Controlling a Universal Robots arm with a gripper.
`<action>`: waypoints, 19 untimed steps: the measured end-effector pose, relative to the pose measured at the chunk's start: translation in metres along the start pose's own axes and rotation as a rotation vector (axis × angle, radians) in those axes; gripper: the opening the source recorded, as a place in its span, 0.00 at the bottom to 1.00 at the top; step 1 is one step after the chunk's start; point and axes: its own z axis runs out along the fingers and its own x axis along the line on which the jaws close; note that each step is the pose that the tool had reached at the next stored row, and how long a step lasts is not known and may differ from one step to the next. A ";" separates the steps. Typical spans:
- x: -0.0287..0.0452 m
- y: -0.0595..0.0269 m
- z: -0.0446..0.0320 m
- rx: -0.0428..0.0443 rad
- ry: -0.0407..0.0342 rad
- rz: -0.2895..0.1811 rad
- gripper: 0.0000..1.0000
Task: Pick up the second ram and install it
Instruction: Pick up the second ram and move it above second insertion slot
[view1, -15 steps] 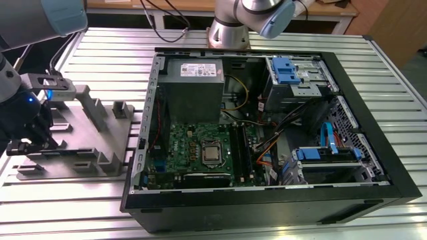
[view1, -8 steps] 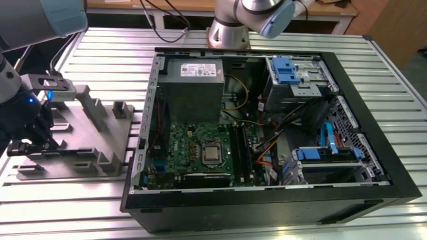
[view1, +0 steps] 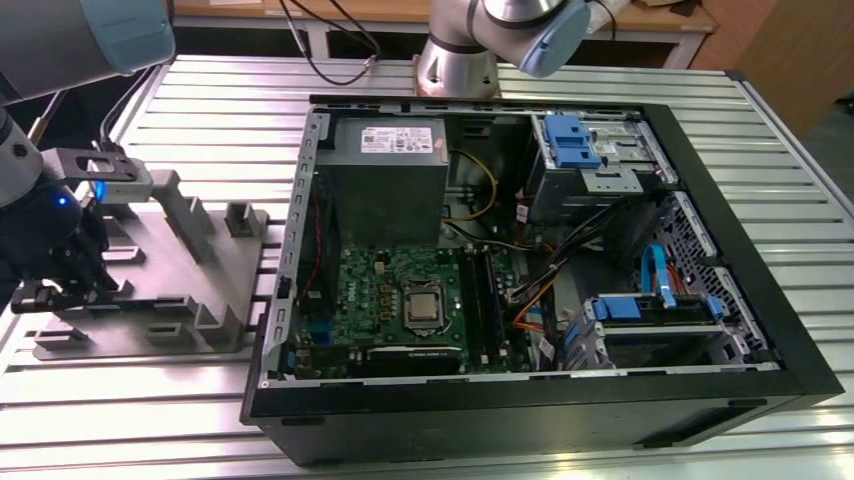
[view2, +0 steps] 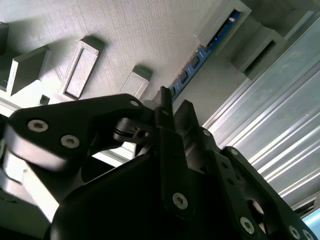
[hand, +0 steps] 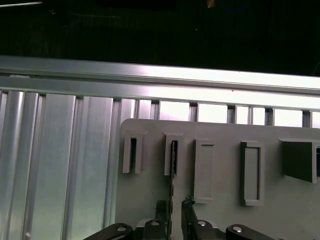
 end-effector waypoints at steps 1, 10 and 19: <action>0.0000 0.0000 0.0000 0.0000 0.0000 0.000 0.27; 0.0001 0.0010 0.0031 0.0171 0.0003 0.009 0.33; 0.0000 0.0037 0.0091 0.0351 -0.0001 0.010 0.33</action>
